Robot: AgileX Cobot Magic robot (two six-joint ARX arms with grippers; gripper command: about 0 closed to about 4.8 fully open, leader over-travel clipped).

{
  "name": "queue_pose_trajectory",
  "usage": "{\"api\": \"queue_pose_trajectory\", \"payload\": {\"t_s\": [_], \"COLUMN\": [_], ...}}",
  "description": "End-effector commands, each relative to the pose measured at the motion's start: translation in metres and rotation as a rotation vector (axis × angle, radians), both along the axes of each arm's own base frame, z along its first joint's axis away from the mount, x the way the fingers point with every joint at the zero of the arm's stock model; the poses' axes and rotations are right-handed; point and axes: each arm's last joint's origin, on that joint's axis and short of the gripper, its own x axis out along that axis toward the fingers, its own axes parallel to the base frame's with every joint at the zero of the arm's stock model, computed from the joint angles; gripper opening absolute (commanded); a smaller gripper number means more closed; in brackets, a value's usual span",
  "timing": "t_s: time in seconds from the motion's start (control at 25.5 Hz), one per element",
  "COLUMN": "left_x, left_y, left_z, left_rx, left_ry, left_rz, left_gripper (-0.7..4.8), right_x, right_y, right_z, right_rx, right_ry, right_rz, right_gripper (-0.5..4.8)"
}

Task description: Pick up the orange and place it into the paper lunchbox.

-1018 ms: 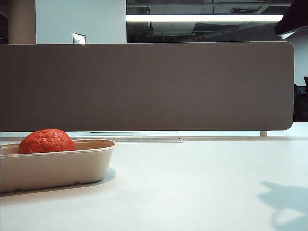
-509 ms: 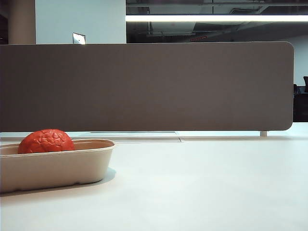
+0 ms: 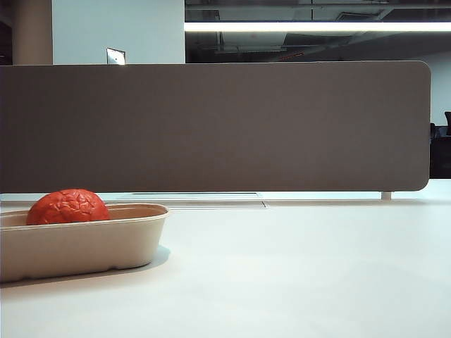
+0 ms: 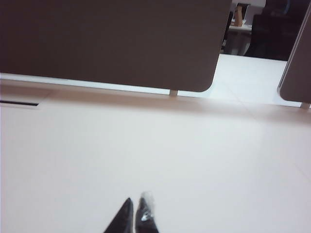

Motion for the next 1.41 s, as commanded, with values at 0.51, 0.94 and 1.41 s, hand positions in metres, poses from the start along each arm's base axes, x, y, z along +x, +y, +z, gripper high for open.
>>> {"api": "queue_pose_trajectory", "payload": {"t_s": [0.51, 0.94, 1.41], "left_x": [-0.0001, -0.0001, -0.0001], "left_y": [-0.0002, -0.0002, -0.0002], "left_z": [0.0007, 0.0007, 0.0007], "left_rx": [0.004, 0.004, 0.004], "left_ry": [-0.012, -0.012, -0.012], "left_rz": [-0.003, -0.004, -0.004], "left_gripper": [-0.05, -0.05, -0.05], "right_x": [0.0002, 0.0001, 0.0001], "right_y": [-0.0007, -0.0007, -0.0007], "right_z": [-0.0028, -0.0027, -0.0027], "right_rx": [0.135, 0.134, 0.134], "right_ry": [0.014, 0.014, 0.014], "right_rz": [-0.020, -0.020, -0.020], "right_gripper": [0.23, 0.23, 0.23]}}
